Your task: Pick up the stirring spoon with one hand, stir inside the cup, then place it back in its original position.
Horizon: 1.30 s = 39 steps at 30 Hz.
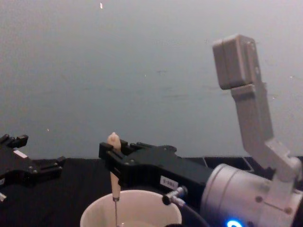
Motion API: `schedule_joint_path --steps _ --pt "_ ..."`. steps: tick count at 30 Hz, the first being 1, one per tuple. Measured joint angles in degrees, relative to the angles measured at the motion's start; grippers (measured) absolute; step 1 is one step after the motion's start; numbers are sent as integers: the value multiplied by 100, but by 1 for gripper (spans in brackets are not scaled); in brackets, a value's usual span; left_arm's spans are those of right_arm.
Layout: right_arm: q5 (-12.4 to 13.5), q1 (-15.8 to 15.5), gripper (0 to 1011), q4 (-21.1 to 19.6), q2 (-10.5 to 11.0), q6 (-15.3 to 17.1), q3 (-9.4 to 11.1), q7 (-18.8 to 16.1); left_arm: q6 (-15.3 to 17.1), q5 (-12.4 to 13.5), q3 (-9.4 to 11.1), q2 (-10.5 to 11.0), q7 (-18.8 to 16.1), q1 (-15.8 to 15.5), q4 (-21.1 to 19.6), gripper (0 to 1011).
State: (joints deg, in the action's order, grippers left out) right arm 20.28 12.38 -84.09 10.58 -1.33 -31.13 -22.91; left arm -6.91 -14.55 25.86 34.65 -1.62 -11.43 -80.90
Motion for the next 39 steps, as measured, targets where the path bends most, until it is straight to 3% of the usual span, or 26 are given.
schedule_joint_path --steps 6,13,25,39 --pt "-107 165 223 273 -179 -66 48 131 0 0 0 0 0 0 0 1001" --pt "-147 243 223 408 -231 -96 184 203 0 0 0 0 0 0 0 1001" --pt "-16 5 223 73 60 5 402 47 0 0 0 0 0 0 0 1001" --pt "156 -323 223 -407 326 116 300 -125 0 0 0 0 0 0 0 1001"
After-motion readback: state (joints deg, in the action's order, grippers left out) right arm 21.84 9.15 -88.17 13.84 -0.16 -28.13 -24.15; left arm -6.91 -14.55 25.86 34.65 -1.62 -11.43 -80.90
